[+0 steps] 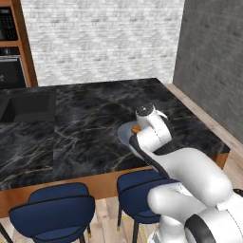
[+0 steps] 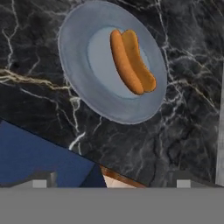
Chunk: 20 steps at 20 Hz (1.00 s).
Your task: Move the hot dog bun to the plate on the dining table and place the condiment next to that plate. Then navigate to the fridge and take the sausage and place it on the plate as well.
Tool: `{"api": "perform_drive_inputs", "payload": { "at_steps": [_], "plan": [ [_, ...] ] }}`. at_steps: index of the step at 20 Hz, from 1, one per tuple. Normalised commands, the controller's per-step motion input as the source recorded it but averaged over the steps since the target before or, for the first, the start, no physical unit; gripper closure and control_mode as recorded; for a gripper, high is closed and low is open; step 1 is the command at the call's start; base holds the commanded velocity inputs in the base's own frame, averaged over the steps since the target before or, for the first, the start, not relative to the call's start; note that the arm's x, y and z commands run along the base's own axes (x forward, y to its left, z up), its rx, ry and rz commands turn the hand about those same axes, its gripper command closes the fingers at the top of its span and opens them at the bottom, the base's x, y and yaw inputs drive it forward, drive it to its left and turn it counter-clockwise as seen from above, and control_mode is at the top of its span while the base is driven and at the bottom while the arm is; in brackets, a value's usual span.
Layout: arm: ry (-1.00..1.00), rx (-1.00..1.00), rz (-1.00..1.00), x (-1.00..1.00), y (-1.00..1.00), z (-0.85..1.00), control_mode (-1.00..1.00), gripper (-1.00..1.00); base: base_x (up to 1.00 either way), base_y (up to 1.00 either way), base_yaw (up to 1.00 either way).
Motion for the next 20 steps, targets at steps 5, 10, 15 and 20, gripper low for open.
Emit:
{"api": "perform_drive_inputs", "payload": {
  "at_steps": [5,10,15,20],
  "plan": [
    [0.00,0.01,-0.23,-0.95,0.00,0.69,-1.00,-1.00,0.00,0.00,0.00],
    [-0.03,0.08,0.01,-1.00,0.01,0.42,-1.00,-1.00,0.00,0.00,0.00],
    [-0.25,0.18,0.20,-1.00,0.09,0.00,-1.00,-1.00,0.00,0.00,0.00],
    [-0.17,0.07,0.22,-0.83,0.03,0.20,-1.00,-1.00,0.00,0.00,0.00]
  ]
}}
